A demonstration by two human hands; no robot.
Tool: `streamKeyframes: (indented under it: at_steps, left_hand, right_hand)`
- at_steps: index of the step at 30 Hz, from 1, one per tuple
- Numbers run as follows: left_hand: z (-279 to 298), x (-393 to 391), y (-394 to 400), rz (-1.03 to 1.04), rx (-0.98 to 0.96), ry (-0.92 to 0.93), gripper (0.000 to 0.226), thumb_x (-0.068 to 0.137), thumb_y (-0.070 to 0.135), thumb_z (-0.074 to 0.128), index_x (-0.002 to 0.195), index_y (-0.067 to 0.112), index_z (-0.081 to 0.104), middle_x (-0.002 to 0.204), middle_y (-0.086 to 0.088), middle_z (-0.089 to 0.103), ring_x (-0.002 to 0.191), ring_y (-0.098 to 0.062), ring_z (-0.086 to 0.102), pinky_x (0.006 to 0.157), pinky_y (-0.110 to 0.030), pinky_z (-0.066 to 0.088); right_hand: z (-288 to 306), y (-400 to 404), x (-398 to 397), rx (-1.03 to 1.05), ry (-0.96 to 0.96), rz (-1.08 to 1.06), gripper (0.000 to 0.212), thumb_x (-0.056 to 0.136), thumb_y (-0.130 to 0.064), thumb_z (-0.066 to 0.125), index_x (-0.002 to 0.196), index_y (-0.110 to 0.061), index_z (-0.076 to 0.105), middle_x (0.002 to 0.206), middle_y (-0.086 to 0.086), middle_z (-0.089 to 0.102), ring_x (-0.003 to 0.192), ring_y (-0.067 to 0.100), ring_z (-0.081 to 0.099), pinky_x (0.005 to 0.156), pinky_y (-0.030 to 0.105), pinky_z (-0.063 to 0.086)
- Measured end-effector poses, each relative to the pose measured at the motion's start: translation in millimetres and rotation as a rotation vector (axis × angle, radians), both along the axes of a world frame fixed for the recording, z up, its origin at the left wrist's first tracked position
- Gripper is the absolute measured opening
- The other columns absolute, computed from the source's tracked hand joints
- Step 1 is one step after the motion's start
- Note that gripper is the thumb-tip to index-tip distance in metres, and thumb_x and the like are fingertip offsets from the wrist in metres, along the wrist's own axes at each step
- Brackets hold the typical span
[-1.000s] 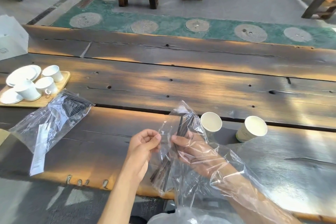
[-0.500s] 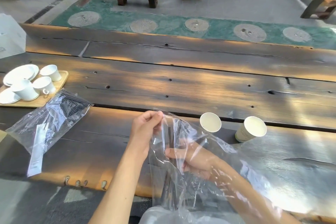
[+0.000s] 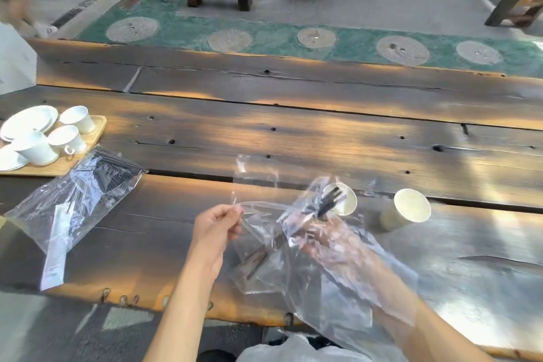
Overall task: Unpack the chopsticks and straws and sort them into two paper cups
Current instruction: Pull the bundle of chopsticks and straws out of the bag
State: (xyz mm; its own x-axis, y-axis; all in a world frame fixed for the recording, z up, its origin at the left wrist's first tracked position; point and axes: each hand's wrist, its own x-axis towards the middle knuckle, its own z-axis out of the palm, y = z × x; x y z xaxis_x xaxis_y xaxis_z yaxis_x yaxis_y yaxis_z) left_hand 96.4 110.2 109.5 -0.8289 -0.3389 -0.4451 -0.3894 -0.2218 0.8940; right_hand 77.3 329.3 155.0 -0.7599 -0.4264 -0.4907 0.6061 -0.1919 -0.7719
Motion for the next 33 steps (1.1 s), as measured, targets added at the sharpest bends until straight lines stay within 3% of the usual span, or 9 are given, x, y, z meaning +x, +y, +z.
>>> streamKeyframes:
  at_steps: [2,5,8,10,16,21,24,27,33]
  left_hand:
    - [-9,1,-6,0.077,0.006,-0.028,0.013,0.095,0.009,0.063,0.087,0.002,0.071,0.064,-0.002,0.058,0.061,-0.015,0.051,0.060,-0.028,0.044]
    - [-20,5,-7,0.119,0.027,-0.061,0.015,0.095,0.010,0.064,0.090,-0.002,0.070,0.065,-0.005,0.055,0.060,-0.015,0.049,0.058,-0.029,0.042]
    - [-29,5,-4,0.152,0.049,-0.081,0.019,0.095,0.011,0.064,0.095,-0.007,0.069,0.067,-0.007,0.054,0.059,-0.014,0.048,0.058,-0.029,0.042]
    - [-33,4,-5,0.177,0.040,-0.091,0.020,0.095,0.013,0.065,0.094,-0.007,0.069,0.065,-0.005,0.054,0.058,-0.014,0.048,0.057,-0.028,0.043]
    - [-47,0,-18,0.359,0.005,-0.114,0.016,0.096,0.013,0.064,0.087,0.001,0.071,0.071,-0.006,0.057,0.059,-0.014,0.049,0.056,-0.027,0.043]
    - [-61,2,-41,0.537,0.067,-0.131,0.010,0.095,0.010,0.065,0.088,0.006,0.071,0.079,-0.005,0.062,0.064,-0.013,0.051,0.057,-0.026,0.043]
    - [-70,4,-50,0.627,0.116,-0.163,0.006,0.094,0.007,0.065,0.089,0.006,0.068,0.075,-0.003,0.059,0.062,-0.011,0.052,0.055,-0.023,0.043]
    - [-84,7,-58,0.737,0.167,-0.205,0.010,0.093,0.006,0.066,0.083,0.009,0.067,0.074,-0.003,0.060,0.064,-0.010,0.056,0.054,-0.023,0.043]
    - [-107,15,-70,0.917,0.254,-0.249,0.013,0.091,0.006,0.068,0.080,0.011,0.064,0.078,-0.004,0.064,0.072,-0.013,0.061,0.070,-0.031,0.048]
  right_hand:
    - [-1,3,-3,-0.017,-0.034,-0.098,0.009,0.094,-0.003,0.061,0.087,-0.003,0.068,0.081,0.011,0.065,0.061,0.015,0.061,0.056,0.021,0.050]
    - [0,-2,-9,0.092,0.093,-0.131,0.014,0.093,-0.006,0.062,0.090,0.006,0.068,0.079,0.019,0.070,0.049,0.017,0.054,0.043,0.022,0.040]
    - [-1,-8,-10,0.161,0.141,-0.104,0.031,0.090,-0.015,0.069,0.097,0.014,0.065,0.079,0.026,0.072,0.047,0.017,0.056,0.042,0.023,0.043]
    - [0,-9,-13,0.140,0.098,-0.093,0.044,0.084,-0.023,0.076,0.102,0.015,0.062,0.072,0.020,0.069,0.048,0.018,0.059,0.043,0.022,0.046]
    - [11,-1,-11,0.156,0.184,0.051,0.018,0.093,-0.003,0.063,0.098,0.013,0.066,0.078,0.022,0.067,0.058,0.022,0.063,0.055,0.026,0.051]
    - [15,15,-24,0.137,0.161,-0.228,0.013,0.093,-0.003,0.062,0.096,0.008,0.068,0.077,0.009,0.069,0.055,0.019,0.059,0.052,0.025,0.050]
    - [8,23,-36,0.077,0.096,-0.344,0.012,0.094,-0.006,0.061,0.096,0.004,0.067,0.081,0.013,0.066,0.053,0.018,0.058,0.047,0.021,0.047]
    - [4,28,-44,0.143,0.151,-0.440,0.015,0.093,-0.007,0.062,0.100,0.006,0.067,0.083,0.016,0.064,0.053,0.018,0.058,0.049,0.024,0.046]
    - [8,26,-58,0.081,0.178,-0.626,0.010,0.094,-0.004,0.061,0.087,-0.001,0.067,0.075,0.005,0.066,0.048,0.017,0.055,0.046,0.022,0.042]
